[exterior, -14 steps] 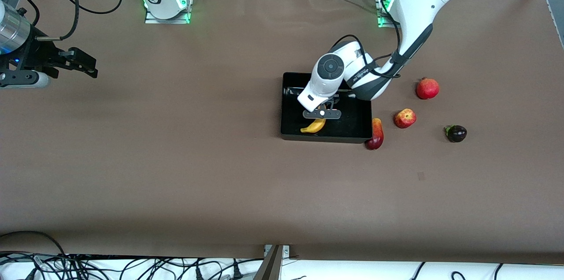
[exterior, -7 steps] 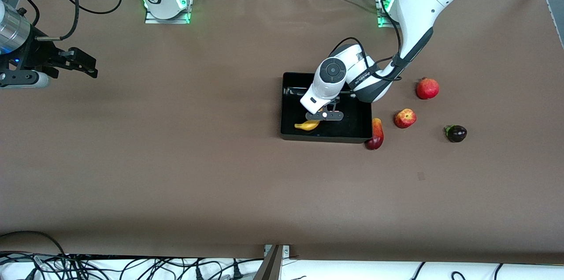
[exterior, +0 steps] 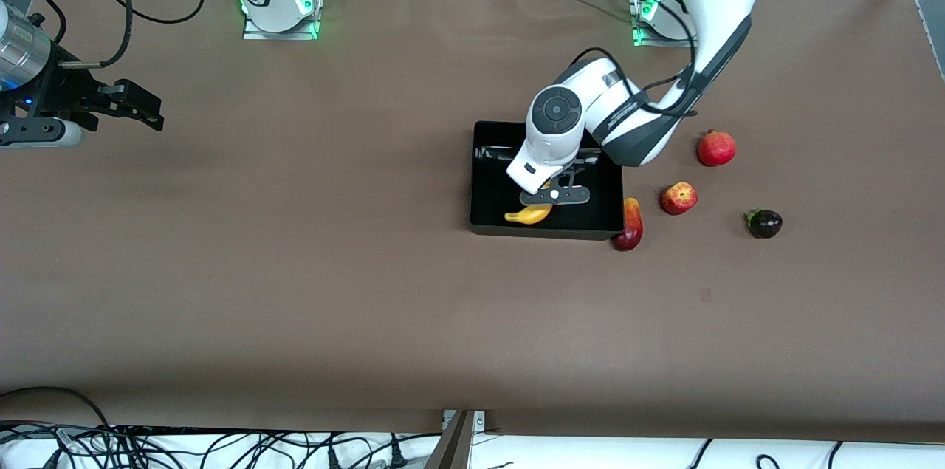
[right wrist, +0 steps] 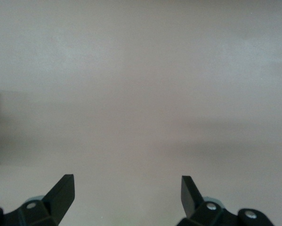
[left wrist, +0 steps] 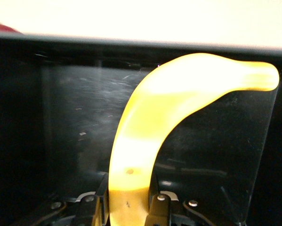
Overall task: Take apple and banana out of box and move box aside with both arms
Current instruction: 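Set the banana down with the left gripper while the right gripper moves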
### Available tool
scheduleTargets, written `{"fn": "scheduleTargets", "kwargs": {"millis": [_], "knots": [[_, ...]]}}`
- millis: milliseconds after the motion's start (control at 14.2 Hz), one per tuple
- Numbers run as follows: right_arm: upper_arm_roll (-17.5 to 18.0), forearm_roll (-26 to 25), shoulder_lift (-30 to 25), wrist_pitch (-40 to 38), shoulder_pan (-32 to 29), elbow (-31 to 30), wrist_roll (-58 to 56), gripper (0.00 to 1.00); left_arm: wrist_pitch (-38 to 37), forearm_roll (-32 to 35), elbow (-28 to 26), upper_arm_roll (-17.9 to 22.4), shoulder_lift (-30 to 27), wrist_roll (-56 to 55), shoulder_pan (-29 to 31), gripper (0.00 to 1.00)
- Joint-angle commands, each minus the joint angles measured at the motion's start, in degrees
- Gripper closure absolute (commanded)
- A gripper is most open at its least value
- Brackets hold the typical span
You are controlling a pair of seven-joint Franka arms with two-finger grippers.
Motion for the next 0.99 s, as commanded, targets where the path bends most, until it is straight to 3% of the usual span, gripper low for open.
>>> {"fn": "scheduleTargets", "kwargs": {"millis": [0,141,352,633,915], "knots": [[-0.1,0.8,-0.3,-0.5,0.1,0.4,0.0,0.0,-11.0,-4.5,7.8,-1.7,-0.4,9.7,4.3,1.0],[-0.1,1.0,-0.4,-0.5,0.1,0.4,0.1,0.0,-18.1,-4.8,11.6,-1.7,-0.7,18.0,8.6,1.0],[0.0,1.1,-0.4,-0.2,0.2,0.4,0.0,0.0,-18.6,-2.6,13.1,0.1,0.6,26.5,16.6,1.0],[0.1,1.0,-0.3,1.3,2.8,0.7,0.1,0.0,-4.8,3.4,11.9,4.7,6.7,40.0,23.2,1.0],[0.0,2.8,1.2,1.4,3.3,0.5,-0.8,0.0,4.9,4.4,10.6,10.6,10.5,51.2,23.4,1.0]]}}
